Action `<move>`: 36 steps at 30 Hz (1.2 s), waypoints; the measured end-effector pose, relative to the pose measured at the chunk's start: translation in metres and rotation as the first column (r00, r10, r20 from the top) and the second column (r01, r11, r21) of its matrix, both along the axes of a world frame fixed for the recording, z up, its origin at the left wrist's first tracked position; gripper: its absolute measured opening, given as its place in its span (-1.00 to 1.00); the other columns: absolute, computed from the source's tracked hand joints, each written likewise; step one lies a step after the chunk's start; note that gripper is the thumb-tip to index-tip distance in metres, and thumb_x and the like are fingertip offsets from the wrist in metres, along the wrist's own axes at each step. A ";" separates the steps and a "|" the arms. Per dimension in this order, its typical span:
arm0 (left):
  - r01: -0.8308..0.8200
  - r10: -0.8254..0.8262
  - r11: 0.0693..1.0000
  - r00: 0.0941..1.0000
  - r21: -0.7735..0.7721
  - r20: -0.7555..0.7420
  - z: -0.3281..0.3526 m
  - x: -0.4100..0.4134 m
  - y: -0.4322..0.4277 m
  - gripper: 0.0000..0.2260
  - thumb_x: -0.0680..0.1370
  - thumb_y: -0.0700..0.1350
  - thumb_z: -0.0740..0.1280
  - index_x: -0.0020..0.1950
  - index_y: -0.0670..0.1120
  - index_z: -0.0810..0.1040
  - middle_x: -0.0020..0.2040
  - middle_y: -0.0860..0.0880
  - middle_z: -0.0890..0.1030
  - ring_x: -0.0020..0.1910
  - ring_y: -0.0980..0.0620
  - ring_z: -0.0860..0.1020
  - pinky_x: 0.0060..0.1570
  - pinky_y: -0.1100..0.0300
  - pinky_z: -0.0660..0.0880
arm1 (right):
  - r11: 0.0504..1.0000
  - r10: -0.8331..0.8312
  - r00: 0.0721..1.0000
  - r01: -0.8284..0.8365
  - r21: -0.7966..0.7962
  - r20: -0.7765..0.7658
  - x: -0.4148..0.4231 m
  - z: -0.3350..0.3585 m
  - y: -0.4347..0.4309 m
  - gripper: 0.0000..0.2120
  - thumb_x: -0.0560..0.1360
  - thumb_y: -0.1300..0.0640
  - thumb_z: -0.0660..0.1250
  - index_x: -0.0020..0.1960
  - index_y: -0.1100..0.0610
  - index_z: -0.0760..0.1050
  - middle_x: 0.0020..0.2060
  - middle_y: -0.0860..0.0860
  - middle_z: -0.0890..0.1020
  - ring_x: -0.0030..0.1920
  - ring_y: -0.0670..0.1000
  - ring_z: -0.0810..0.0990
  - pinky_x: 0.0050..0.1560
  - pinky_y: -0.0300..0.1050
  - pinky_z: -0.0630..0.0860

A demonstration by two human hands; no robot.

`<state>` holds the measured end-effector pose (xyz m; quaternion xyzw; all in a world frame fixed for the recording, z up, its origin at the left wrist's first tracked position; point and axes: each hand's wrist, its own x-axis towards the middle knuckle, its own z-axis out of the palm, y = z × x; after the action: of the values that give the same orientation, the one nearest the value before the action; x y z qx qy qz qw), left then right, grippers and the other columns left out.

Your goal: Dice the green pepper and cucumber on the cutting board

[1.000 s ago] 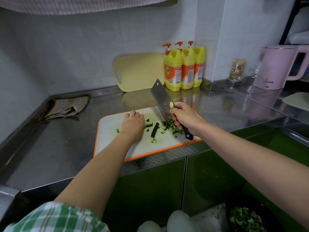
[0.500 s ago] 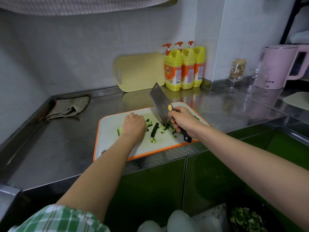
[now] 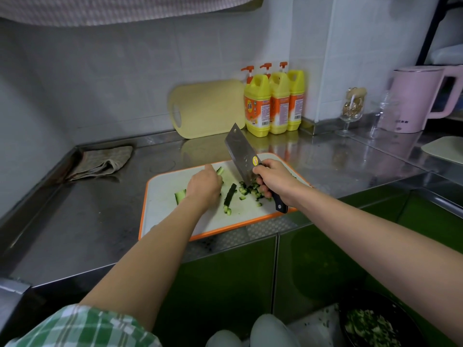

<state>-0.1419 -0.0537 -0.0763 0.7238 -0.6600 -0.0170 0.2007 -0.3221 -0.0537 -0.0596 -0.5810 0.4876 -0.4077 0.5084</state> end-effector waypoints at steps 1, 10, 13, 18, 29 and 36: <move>0.010 -0.011 1.000 0.999 -0.004 -0.037 0.002 -0.002 0.001 -0.82 0.64 -0.17 0.07 0.09 -0.26 0.36 0.04 -0.30 0.55 -0.05 -0.27 0.48 -0.19 0.03 0.30 | 1.000 0.002 1.000 -0.002 -0.002 -0.005 0.000 0.000 0.000 -0.90 0.61 0.22 0.16 -0.09 0.15 0.35 -0.39 0.04 0.34 -0.51 -0.03 0.27 -0.59 -0.23 0.21; -0.026 -0.004 0.982 0.987 0.186 0.161 0.009 -0.018 0.004 -0.71 0.54 0.08 0.34 -0.17 -0.10 0.38 -0.18 -0.06 0.48 -0.14 -0.08 0.46 -0.22 0.13 0.35 | 1.000 -0.009 1.000 0.008 -0.003 -0.014 -0.006 0.002 0.007 -0.89 0.61 0.22 0.16 -0.09 0.15 0.32 -0.38 0.05 0.33 -0.51 -0.04 0.27 -0.59 -0.24 0.21; -0.048 0.017 0.977 0.989 0.207 0.150 0.011 -0.021 0.006 -0.74 0.55 0.05 0.32 -0.19 -0.09 0.38 -0.24 -0.03 0.44 -0.15 -0.08 0.47 -0.22 0.13 0.35 | 1.000 -0.014 1.000 0.014 -0.008 -0.018 -0.009 0.005 0.011 -0.93 0.62 0.21 0.15 -0.05 0.16 0.33 -0.38 0.05 0.32 -0.50 -0.03 0.27 -0.59 -0.24 0.20; -0.058 0.027 0.983 0.985 0.177 0.173 0.010 -0.028 0.010 -0.68 0.55 0.06 0.30 -0.30 -0.08 0.34 -0.30 -0.02 0.42 -0.19 -0.08 0.47 -0.25 0.15 0.34 | 1.000 -0.018 1.000 0.018 -0.003 -0.007 -0.010 0.009 0.015 -0.94 0.62 0.22 0.14 -0.03 0.17 0.32 -0.38 0.05 0.33 -0.50 -0.03 0.27 -0.59 -0.23 0.20; -0.385 0.300 0.920 0.816 -0.077 -0.493 0.023 0.016 0.025 -0.58 0.64 0.02 0.06 0.06 -0.30 0.53 -0.02 -0.23 0.55 -0.06 -0.20 0.47 -0.11 0.06 0.32 | 0.980 0.199 0.967 -0.195 0.042 -0.160 0.024 0.012 0.045 -0.80 0.64 0.21 0.09 -0.17 0.13 0.29 -0.41 0.07 0.41 -0.62 -0.04 0.35 -0.60 -0.30 0.28; -0.273 0.258 0.962 0.860 0.030 -0.440 0.014 0.017 0.029 -0.56 0.65 0.02 0.06 0.16 -0.32 0.52 0.15 -0.31 0.56 0.12 -0.29 0.50 0.06 0.00 0.40 | 0.980 0.163 0.874 -0.196 -0.025 -0.458 0.028 -0.001 0.052 -0.77 0.59 0.24 0.08 -0.23 0.19 0.33 -0.39 0.14 0.49 -0.53 0.05 0.44 -0.52 -0.22 0.36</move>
<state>-0.1246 -0.0248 -0.0622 0.7815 -0.4917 -0.1410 0.3572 -0.2946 -0.0018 -0.0607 -0.7205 0.5220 -0.2289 0.3950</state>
